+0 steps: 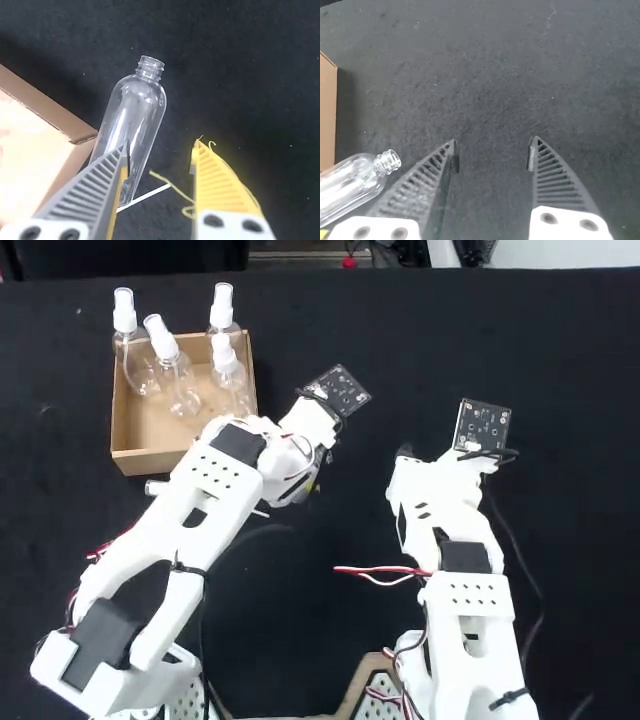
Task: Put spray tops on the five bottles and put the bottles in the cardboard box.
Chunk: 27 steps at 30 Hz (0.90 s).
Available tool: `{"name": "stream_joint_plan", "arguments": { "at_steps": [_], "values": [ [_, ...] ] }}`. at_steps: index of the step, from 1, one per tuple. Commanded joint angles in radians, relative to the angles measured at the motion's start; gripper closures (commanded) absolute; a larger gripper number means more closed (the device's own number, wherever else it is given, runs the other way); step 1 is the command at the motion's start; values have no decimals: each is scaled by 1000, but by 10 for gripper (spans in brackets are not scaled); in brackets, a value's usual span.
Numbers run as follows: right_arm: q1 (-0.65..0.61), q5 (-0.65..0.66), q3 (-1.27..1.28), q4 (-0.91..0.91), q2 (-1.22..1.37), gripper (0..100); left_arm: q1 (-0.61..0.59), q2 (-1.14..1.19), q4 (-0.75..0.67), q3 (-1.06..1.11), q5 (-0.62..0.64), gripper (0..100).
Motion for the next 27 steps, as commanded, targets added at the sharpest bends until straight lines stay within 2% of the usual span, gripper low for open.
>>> {"name": "stream_joint_plan", "arguments": {
  "at_steps": [1, 7, 22, 27],
  "values": [
    [14, -5, -4, -26, -33, 776, -38, -5, -18, -61, -2, 801],
    [14, -5, -4, -26, -33, 776, -93, -5, -54, -61, -2, 804],
    [14, -5, -4, -26, -33, 776, -93, -6, -46, 36, -2, 801],
    [14, -5, -4, -26, -33, 776, -111, 15, 87, -139, 5, 800]
  ]
}}
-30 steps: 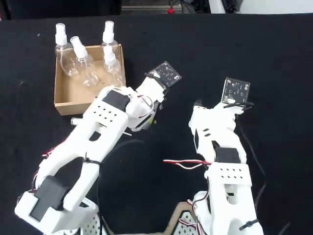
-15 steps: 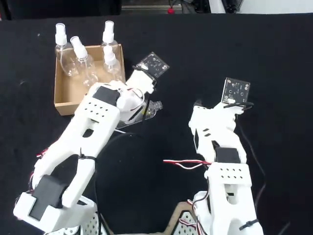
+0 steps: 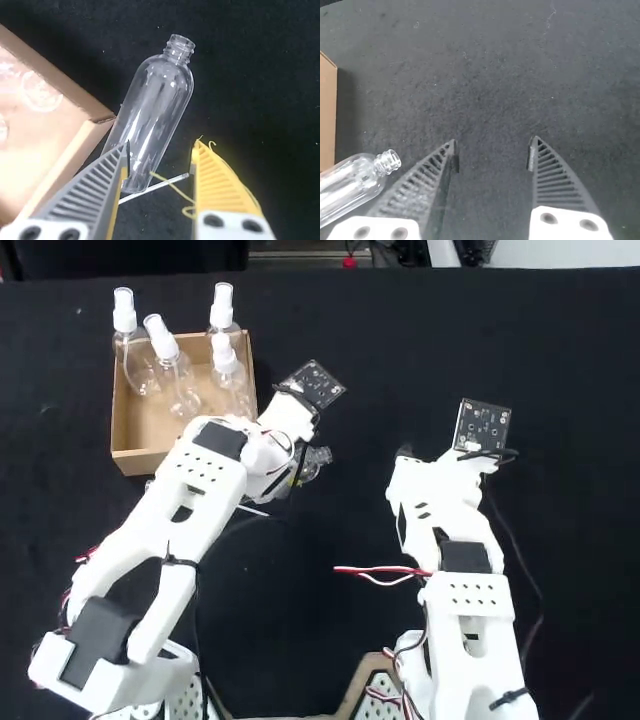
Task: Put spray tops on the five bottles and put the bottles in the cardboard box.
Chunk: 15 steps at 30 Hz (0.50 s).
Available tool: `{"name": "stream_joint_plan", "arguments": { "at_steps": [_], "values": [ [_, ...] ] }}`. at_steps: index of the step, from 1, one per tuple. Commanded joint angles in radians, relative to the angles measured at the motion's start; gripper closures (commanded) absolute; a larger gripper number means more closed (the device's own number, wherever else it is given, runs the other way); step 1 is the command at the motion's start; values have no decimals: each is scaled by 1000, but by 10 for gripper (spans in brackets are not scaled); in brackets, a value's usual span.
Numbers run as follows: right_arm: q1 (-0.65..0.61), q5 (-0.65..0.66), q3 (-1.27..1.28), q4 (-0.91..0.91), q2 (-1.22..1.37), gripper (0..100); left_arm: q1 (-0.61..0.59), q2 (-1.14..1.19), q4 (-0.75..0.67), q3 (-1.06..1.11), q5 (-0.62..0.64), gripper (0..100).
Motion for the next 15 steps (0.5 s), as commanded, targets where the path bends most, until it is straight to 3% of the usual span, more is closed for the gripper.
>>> {"name": "stream_joint_plan", "arguments": {
  "at_steps": [1, 8, 15],
  "values": [
    [14, -5, -4, -28, -33, 776, -27, 38, 137, -222, 3, 800],
    [14, -5, -4, -25, -33, 776, -18, 338, 377, -536, -2, 800],
    [14, -5, -4, -25, -33, 776, -18, 554, 471, -763, -2, 800]
  ]
}}
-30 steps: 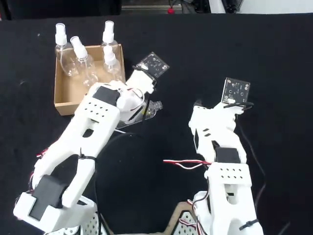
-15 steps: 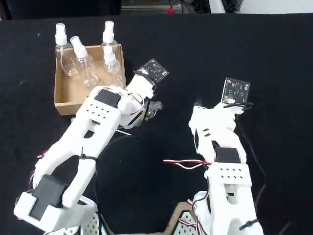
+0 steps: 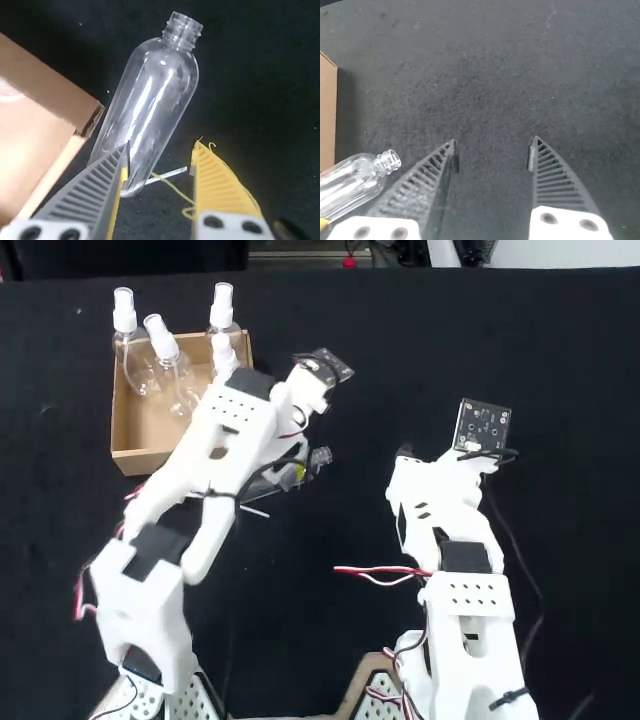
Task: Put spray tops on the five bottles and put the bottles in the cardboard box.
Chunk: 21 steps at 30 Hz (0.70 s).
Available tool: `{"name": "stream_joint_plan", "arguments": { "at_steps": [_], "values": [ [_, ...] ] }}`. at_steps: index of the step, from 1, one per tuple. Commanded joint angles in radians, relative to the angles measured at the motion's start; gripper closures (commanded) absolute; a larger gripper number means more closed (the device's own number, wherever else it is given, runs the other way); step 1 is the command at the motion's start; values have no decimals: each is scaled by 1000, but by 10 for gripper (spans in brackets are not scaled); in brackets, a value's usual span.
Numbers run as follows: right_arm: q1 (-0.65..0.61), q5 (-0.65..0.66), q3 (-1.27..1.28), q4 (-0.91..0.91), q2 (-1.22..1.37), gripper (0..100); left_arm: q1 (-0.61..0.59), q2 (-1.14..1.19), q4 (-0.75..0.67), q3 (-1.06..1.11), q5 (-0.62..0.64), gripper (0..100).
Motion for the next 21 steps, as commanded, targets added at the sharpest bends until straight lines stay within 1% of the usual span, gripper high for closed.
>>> {"name": "stream_joint_plan", "arguments": {
  "at_steps": [1, 4, 6, 9, 11, 18, 21],
  "values": [
    [14, -5, -4, -25, -33, 776, -7, 63, 51, -186, -5, 800],
    [14, -3, -4, -25, -33, 776, 2, 78, 71, -239, -6, 800],
    [14, -3, -4, -26, -33, 776, 8, 81, 71, -243, -41, 785],
    [14, -3, -4, -26, -33, 776, 13, 81, 71, -220, -98, 704],
    [14, -3, -4, -26, -33, 776, 5, 81, 63, -213, -124, 672],
    [14, -3, -4, -28, -33, 776, 5, 83, 61, -191, -196, 672],
    [14, -3, -4, -28, -33, 776, 4, 83, 34, -189, -232, 672]
  ]
}}
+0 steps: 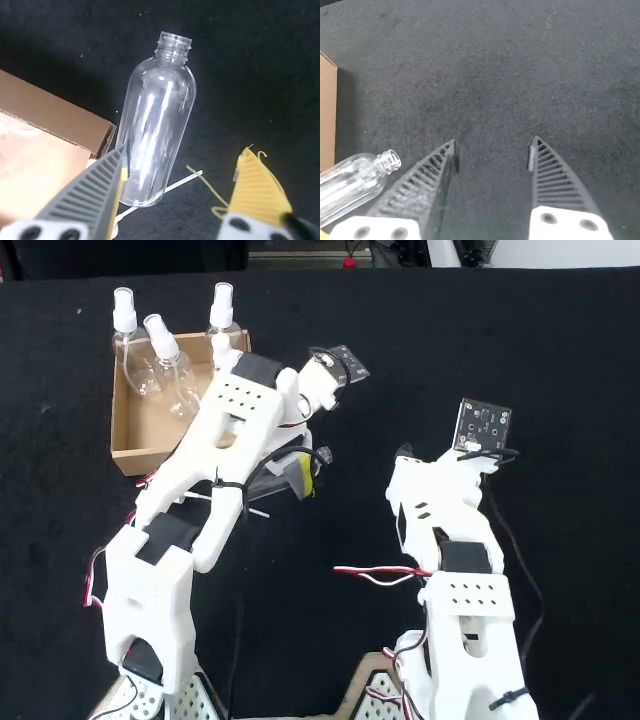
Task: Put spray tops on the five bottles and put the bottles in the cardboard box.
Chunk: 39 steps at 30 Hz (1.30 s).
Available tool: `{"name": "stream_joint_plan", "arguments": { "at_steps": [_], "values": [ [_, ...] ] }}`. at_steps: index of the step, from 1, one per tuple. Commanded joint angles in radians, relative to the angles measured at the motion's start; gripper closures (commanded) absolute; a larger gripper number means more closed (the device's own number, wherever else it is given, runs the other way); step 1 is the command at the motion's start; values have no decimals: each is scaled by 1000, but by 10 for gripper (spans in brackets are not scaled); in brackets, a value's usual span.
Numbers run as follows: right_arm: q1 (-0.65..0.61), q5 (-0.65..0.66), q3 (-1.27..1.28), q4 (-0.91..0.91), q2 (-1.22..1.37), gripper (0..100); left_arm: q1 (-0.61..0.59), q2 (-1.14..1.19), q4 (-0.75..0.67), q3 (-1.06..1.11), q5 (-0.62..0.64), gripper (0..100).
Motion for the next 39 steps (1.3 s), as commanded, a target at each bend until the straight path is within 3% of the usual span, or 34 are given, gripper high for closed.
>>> {"name": "stream_joint_plan", "arguments": {
  "at_steps": [1, 7, 20, 30, 39],
  "values": [
    [14, -3, -4, -28, -33, 776, 1, -8, -43, -10, -55, 672],
    [14, -3, -4, -28, -33, 776, 10, -6, -66, -2, -95, 672],
    [14, -3, -4, -28, -33, 776, 1, -8, -287, 188, -95, 672],
    [14, -3, -4, -29, -33, 776, 10, -8, -298, 237, -87, 675],
    [14, -3, -4, -29, -33, 776, 12, -20, -295, 226, -54, 876]
  ]
}}
